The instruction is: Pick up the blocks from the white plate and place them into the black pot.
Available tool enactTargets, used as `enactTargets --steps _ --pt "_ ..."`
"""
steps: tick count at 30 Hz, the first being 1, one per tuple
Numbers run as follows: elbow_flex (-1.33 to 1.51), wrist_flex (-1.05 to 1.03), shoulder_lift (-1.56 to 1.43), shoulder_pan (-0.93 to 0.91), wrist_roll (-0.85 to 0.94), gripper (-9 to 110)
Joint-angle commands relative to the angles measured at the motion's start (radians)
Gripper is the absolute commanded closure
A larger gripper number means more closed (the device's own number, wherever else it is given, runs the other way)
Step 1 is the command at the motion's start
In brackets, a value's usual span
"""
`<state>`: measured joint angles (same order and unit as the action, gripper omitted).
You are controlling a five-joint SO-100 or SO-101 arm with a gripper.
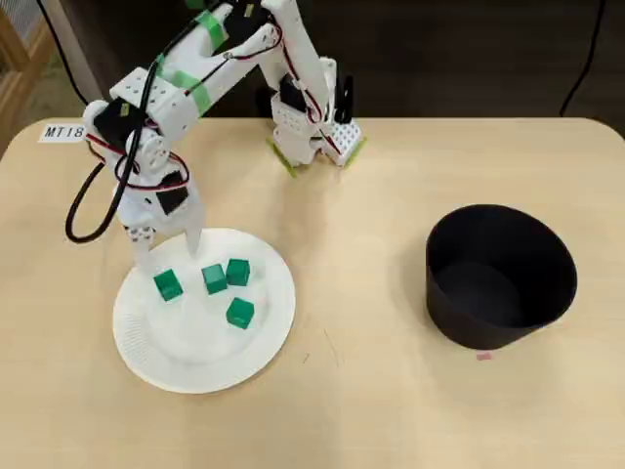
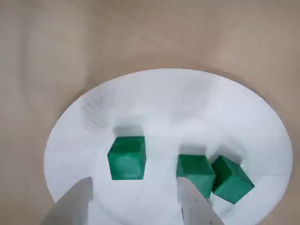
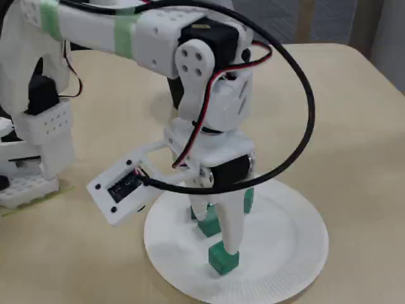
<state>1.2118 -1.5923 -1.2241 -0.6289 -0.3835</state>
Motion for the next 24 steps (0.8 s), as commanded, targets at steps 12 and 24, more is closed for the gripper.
enactTargets --steps 12,24 --pt "-0.103 0.008 0.075 0.008 0.083 74" --pt "-0.199 0.025 0.189 0.008 0.117 75"
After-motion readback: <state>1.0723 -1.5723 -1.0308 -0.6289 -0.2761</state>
